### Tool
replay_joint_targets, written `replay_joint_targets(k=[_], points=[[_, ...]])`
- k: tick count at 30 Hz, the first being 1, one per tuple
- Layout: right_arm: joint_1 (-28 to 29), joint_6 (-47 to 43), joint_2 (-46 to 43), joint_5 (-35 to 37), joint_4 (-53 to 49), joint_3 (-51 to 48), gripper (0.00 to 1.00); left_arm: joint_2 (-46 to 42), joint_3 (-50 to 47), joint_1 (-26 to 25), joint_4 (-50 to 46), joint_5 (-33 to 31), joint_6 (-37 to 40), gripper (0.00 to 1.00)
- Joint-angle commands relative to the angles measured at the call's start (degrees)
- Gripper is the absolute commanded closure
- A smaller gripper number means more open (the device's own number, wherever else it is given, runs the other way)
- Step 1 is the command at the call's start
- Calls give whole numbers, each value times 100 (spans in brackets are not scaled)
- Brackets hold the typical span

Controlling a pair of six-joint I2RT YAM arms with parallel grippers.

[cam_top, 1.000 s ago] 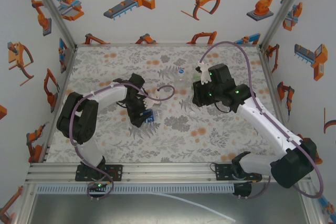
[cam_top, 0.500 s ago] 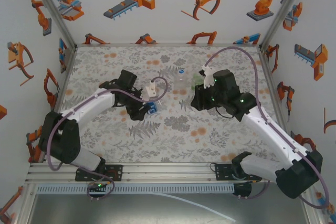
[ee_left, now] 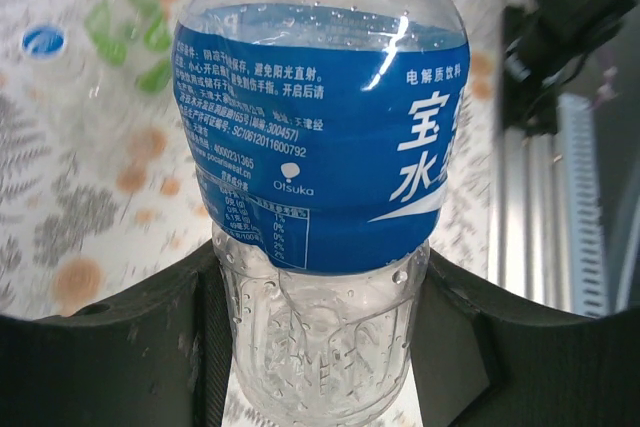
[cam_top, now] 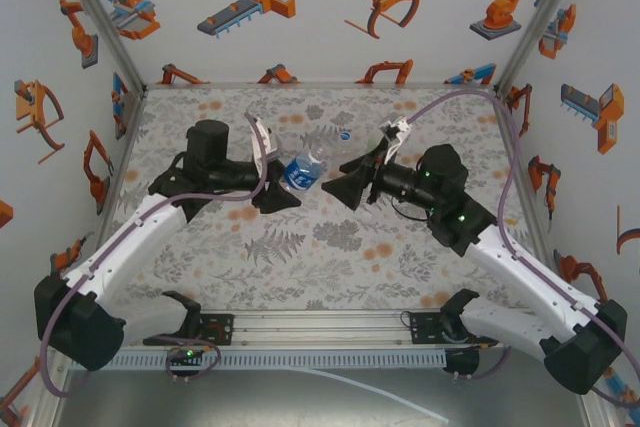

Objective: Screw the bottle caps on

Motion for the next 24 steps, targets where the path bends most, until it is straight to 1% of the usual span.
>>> replay_joint_targets(k=[1,5,7,11,16,20,21,22,24], points=[[224,442,243,-323,1706,294,28,-257,-84,23,1166,1005,-1071,68],[556,193,688,-592,2036,785,28,-440,-239,2,2393,1180,-2085,68],[698,-9,896,-613,2001,1024,29,-439,-217,-44,2621,1303,-2362,67],[868,-114,1258,-698,1991,1486,33,-402,66,-150,2251,1553,-2396,66],[933,-141,1478,-815,1988,1753,39,-586,114,-223,2238,1494,-2390,67],[957,-287,1481,-796,1776,1837,52,-599,229,-219,2047,1433,-2354,67],[962,-324,1475,-767,1704,1864,54,-600,241,-220,2054,1416,-2358,66],[967,-352,1463,-706,1624,1883,56,-606,247,-232,2049,1366,-2361,63],[962,-380,1429,-526,1478,1913,62,-636,219,-231,2029,1195,-2348,54]])
